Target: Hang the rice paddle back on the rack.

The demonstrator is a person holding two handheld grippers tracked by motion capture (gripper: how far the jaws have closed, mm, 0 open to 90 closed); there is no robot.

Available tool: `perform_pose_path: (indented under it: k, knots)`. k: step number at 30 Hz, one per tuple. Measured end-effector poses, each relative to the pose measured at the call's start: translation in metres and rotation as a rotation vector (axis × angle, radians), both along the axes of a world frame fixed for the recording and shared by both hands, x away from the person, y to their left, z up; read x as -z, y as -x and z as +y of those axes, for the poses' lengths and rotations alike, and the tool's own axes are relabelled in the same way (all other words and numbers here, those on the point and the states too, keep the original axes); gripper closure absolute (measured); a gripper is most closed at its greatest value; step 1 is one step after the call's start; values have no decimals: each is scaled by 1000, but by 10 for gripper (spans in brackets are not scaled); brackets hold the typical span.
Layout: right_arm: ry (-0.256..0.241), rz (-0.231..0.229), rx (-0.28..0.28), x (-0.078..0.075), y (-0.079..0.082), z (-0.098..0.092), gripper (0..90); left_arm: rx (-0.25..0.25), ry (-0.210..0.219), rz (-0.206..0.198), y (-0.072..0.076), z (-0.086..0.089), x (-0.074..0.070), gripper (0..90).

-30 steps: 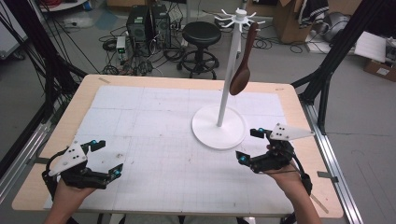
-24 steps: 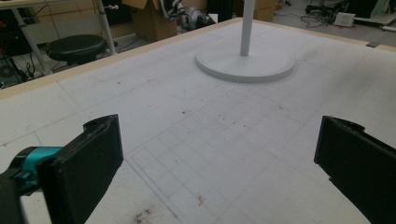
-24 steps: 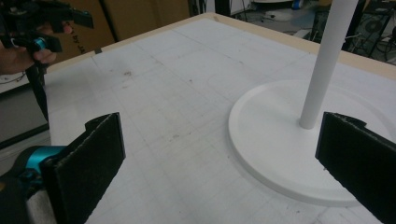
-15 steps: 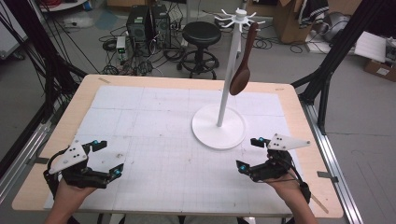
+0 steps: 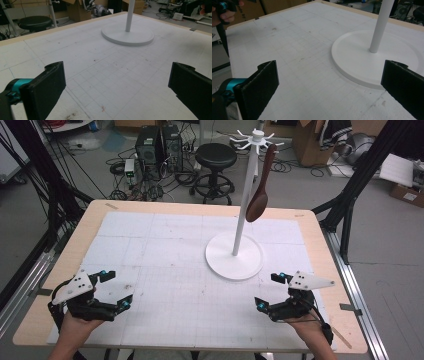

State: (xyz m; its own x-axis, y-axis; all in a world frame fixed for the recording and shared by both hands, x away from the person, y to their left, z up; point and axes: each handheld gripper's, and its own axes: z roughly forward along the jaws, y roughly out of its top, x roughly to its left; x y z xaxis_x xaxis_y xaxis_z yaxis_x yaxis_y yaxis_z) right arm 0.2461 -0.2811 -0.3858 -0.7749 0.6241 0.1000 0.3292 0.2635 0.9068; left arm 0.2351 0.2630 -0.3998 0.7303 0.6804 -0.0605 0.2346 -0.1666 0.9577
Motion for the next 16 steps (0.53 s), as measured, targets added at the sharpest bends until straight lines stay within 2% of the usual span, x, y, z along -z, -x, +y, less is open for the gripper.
perform_pose_path:
  k: [6, 16]
  knots:
    - [-3, -11, 10, 0, 3, -3, 4, 1, 11, 4, -1, 1, 1, 17]
    - [-1, 4, 16, 3, 6, -3, 5, 7, 24, 1, -2, 2, 2, 17]
